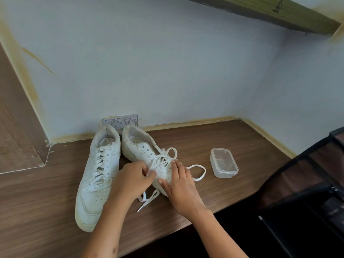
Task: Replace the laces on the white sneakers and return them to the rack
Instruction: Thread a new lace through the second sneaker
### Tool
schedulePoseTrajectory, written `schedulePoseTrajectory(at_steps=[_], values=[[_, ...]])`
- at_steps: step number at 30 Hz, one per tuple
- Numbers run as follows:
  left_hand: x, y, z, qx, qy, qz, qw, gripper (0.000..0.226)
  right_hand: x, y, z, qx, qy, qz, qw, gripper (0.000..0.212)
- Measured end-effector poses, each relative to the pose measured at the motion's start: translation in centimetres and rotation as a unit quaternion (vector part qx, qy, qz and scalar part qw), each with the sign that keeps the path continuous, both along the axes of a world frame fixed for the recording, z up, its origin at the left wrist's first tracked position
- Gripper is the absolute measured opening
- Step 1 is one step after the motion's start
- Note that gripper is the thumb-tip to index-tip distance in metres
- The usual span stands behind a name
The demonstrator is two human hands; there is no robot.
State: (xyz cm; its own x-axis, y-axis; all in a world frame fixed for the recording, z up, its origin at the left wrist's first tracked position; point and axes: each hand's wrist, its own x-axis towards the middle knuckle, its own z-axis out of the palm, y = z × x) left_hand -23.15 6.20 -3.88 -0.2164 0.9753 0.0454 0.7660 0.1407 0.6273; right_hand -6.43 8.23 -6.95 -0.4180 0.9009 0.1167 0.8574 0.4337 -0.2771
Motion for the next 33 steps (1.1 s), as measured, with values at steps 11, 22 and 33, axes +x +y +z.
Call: schedulePoseTrajectory(at_steps=[11, 22, 33], values=[[0.2, 0.7, -1.0, -0.046, 0.060, -0.035, 0.997, 0.039, 0.0, -0.1, -0.1, 0.008, -0.010, -0.002, 1.000, 0.094], [-0.5, -0.1, -0.2, -0.128, 0.026, -0.019, 0.991, 0.038, -0.1, 0.0, 0.2, -0.003, -0.020, -0.005, 1.000, 0.082], [0.8, 0.6, -0.6, 0.111, 0.095, 0.005, 0.989, 0.030, -0.3, 0.1, 0.0, 0.001, -0.018, -0.008, 1.000, 0.086]])
